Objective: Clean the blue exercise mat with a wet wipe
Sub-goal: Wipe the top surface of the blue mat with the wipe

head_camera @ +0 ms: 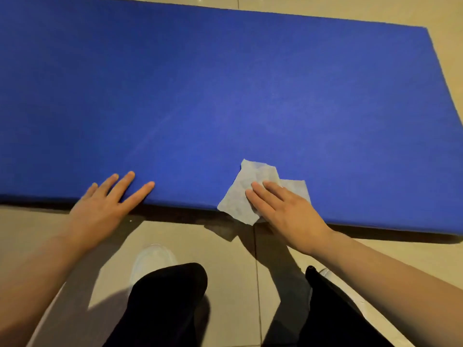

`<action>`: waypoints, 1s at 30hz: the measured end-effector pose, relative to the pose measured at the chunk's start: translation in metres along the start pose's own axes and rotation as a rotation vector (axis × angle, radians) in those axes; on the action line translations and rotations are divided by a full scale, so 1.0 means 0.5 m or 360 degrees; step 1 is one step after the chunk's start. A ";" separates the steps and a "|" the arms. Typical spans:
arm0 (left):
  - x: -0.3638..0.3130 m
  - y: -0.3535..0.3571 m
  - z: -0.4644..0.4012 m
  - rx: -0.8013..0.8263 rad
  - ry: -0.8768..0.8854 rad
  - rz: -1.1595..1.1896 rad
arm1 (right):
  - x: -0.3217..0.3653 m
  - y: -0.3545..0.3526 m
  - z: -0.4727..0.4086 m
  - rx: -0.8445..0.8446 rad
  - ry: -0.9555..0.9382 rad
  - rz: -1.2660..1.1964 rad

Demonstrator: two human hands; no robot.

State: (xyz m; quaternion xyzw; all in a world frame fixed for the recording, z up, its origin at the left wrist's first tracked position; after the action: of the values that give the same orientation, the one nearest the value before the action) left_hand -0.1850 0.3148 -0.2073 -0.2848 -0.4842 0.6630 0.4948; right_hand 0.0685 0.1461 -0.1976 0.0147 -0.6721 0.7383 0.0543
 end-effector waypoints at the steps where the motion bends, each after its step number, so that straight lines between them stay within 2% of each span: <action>1: 0.011 0.012 0.012 -0.0005 -0.0028 0.0004 | 0.022 0.003 -0.009 -0.0020 -0.0043 -0.0007; 5: 0.016 0.069 0.052 -0.0022 -0.0160 0.0208 | 0.068 0.058 0.001 0.0091 -0.0258 0.0015; 8: -0.007 0.087 0.042 -0.0008 -0.0294 0.0389 | 0.059 0.093 0.024 0.0169 -0.0296 0.0053; 10: -0.047 0.075 0.010 -0.0098 -0.0195 0.0408 | 0.032 0.101 0.043 0.0117 -0.0278 0.0067; 13: -0.119 0.042 -0.071 -0.0019 0.0086 0.0315 | -0.057 0.105 0.069 0.0168 -0.0064 0.0129; 17: -0.189 0.028 -0.165 0.0311 0.0322 0.0189 | -0.162 0.107 0.121 0.0345 0.0211 0.0259; 20: -0.221 0.043 -0.182 0.0522 0.0304 0.0093 | -0.211 0.112 0.165 0.0360 0.0302 0.0271; 23: -0.227 0.035 -0.180 0.0494 0.0314 0.0048 | -0.242 0.135 0.201 0.0424 0.0338 0.0298; 25: -0.225 0.015 -0.179 0.0381 0.0354 0.0060 | -0.264 0.139 0.217 0.0420 0.0372 0.0279; 30: -0.193 0.035 -0.171 0.0532 0.0278 -0.0040 | -0.337 0.121 0.273 0.0403 0.0622 0.0150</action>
State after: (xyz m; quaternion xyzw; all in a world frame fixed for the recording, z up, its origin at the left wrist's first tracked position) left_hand -0.0846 0.2551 -0.2649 -0.2489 -0.3261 0.7008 0.5836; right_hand 0.2229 -0.0052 -0.2604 -0.1532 -0.5508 0.8072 0.1467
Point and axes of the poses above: each hand's wrist, its own z-axis away from the middle knuckle, its own y-axis out of the palm, x = y × z, the point moved 7 cm from there along -z, towards the middle knuckle, and after that the axes turned 10 degrees about y, right-handed, at the moved point
